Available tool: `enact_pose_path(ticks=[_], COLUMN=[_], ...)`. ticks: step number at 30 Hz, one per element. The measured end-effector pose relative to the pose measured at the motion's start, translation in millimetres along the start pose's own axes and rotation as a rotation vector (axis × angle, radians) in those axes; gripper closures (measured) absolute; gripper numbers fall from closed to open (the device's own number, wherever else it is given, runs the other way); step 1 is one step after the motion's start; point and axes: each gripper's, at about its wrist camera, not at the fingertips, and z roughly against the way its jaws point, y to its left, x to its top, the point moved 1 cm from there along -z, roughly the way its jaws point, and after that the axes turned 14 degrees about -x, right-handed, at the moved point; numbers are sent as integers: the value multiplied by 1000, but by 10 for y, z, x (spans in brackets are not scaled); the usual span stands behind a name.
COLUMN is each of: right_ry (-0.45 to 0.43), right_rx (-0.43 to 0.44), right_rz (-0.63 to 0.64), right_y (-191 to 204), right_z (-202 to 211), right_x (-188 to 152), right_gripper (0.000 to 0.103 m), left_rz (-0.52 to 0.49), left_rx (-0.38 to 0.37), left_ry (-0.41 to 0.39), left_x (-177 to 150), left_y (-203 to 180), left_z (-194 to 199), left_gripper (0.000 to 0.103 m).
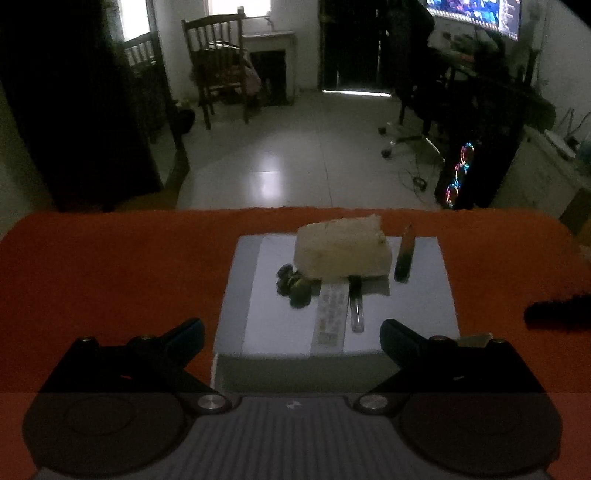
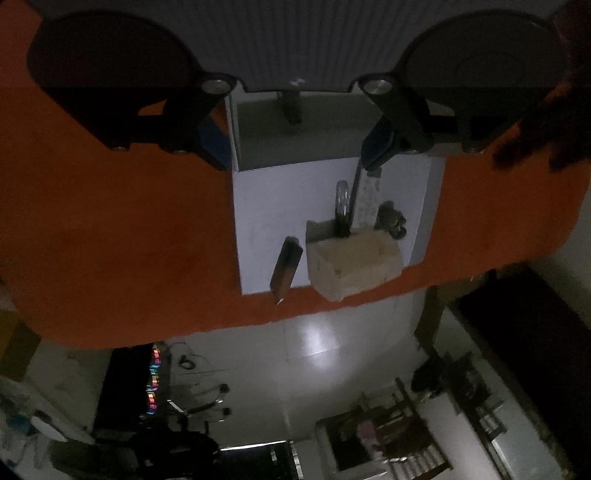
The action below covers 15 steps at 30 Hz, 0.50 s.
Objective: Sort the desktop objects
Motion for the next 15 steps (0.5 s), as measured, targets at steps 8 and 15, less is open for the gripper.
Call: enact_pose_path(ticks=[8,15], right_ry=[-15,7], right_rx=[-2,-67], right_rz=[37,32], right_y=[162,502], right_z=[-627,-966], right_x=[298,865], right_gripper=[22,19], left_rz=[63,-112], left_rx=[86,9], left_ry=[38,35], left_x=[392,447], left_y=[-4,105], left_z=[-842,-503], left_gripper=[0,0])
